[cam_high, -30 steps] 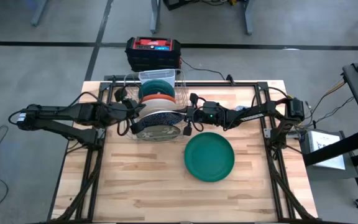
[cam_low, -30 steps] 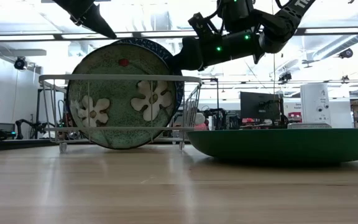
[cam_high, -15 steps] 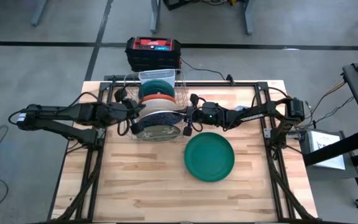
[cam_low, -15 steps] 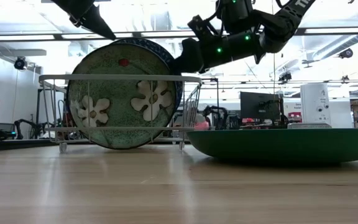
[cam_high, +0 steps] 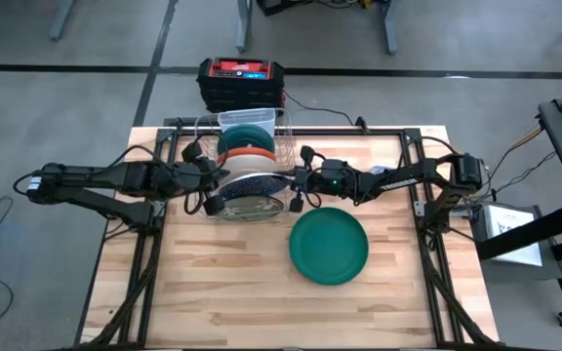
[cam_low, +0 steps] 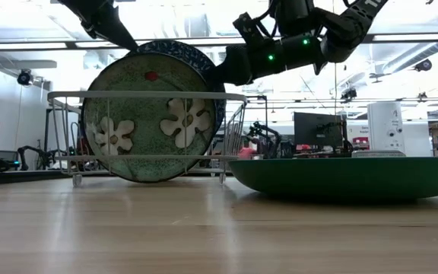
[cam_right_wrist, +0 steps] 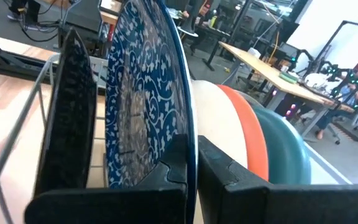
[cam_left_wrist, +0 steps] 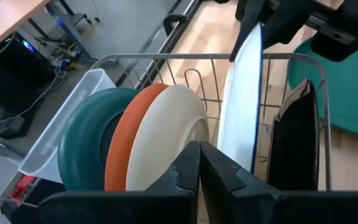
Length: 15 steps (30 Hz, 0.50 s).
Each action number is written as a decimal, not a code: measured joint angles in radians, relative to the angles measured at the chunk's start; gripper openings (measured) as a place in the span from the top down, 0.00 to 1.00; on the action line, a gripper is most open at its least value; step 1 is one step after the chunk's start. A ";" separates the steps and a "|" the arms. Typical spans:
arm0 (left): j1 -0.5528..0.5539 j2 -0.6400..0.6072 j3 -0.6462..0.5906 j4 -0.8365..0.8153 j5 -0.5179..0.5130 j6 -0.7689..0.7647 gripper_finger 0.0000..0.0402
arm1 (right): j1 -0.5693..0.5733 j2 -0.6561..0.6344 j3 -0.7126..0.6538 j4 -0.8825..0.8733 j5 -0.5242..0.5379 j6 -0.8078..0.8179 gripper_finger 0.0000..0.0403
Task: Sort dishes
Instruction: Put the blue ceramic plate into the dish rack
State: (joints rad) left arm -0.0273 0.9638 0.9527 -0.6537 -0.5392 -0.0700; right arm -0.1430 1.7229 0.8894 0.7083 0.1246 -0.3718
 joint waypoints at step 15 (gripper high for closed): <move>0.000 -0.001 0.000 0.012 -0.018 0.000 1.00 | -0.029 -0.005 0.001 0.104 0.003 -0.015 1.00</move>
State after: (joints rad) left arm -0.0269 0.9627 0.9527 -0.6418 -0.5576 -0.0696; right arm -0.1722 1.7176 0.8899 0.8121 0.1278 -0.3864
